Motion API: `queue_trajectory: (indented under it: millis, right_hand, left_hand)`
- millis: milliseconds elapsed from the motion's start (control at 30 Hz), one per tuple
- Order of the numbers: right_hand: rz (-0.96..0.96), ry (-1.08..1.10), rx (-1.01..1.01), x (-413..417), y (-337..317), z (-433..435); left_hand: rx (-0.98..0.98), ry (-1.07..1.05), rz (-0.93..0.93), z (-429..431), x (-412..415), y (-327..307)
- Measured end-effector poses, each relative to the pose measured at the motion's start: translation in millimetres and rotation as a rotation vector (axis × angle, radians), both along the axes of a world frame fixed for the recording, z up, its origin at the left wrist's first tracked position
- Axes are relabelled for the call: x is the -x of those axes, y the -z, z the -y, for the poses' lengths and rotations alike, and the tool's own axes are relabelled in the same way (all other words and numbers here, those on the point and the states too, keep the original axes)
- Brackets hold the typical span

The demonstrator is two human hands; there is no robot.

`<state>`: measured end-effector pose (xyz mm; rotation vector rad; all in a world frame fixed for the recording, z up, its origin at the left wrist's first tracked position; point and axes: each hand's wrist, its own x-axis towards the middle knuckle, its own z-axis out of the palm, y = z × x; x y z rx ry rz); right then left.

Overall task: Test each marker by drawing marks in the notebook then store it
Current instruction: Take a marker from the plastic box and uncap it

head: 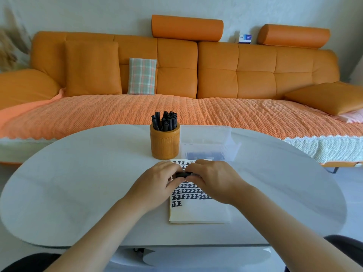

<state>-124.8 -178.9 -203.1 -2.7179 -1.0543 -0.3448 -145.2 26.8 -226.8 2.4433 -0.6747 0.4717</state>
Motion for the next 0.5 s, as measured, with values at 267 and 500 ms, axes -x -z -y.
queue_trajectory:
  millis: [267, 500]
  right_hand:
    - [0.076, 0.018, 0.022, 5.9, 5.3, -8.2]
    - [0.098, 0.070, 0.048, 3.6, 5.9, -5.9]
  left_hand:
    - [0.031, 0.043, -0.019, -1.2, -1.6, 0.4]
    - [0.069, 0.048, -0.024, -0.7, -0.7, 0.7]
